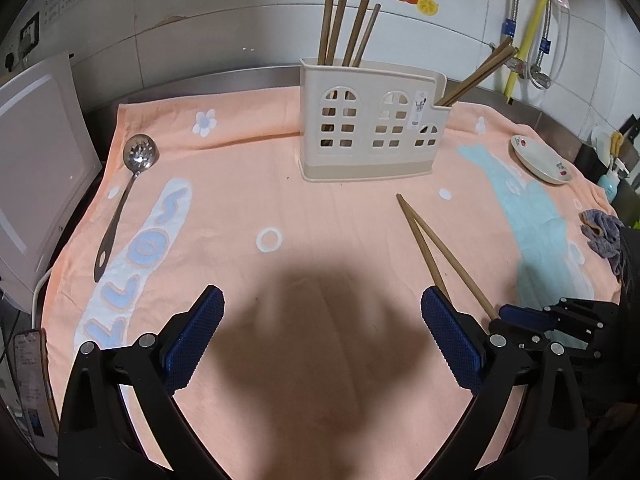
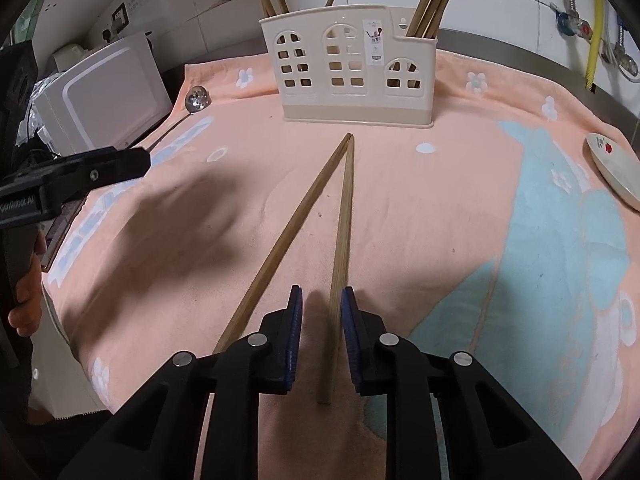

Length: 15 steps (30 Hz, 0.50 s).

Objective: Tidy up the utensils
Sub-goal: 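Close the right tool on one of the last two chopsticks while the left tool returns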

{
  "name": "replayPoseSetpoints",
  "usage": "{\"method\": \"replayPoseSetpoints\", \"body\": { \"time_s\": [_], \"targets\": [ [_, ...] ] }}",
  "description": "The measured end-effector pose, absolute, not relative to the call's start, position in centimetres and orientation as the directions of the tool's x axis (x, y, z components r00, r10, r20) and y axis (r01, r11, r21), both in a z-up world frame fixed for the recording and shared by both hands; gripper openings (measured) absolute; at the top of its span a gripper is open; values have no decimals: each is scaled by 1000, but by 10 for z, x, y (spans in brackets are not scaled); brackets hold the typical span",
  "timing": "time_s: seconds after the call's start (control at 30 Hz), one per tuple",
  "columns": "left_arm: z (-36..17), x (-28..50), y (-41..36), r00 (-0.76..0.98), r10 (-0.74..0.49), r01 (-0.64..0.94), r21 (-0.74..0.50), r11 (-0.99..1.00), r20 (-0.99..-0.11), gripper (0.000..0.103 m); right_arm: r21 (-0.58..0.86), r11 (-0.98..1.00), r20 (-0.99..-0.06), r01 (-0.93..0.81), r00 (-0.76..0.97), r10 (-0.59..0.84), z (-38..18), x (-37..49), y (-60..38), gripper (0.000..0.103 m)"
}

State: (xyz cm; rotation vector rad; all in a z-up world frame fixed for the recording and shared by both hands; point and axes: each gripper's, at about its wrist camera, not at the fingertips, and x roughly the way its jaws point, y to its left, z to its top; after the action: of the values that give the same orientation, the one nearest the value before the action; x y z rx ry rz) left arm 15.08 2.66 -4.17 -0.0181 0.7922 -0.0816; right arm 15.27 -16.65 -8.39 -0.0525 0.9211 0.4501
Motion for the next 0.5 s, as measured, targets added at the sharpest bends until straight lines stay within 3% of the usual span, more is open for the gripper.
{"method": "replayPoseSetpoints", "body": {
  "time_s": [0.27,0.33,0.5],
  "targets": [
    [-48,150,22,686,-92,74,-57,996,-722,98,117,916,-788,-385,525,321,-88,150,-166,14],
    [-50,149,20,681,-97,79,-59,995,-726,98,91,919,-787,-382,538,302,-89,149,-165,8],
    [-55,148,14,668,-108,90,-64,994,-736,98,94,922,-781,-376,546,303,-87,149,-168,8]
  ]
}}
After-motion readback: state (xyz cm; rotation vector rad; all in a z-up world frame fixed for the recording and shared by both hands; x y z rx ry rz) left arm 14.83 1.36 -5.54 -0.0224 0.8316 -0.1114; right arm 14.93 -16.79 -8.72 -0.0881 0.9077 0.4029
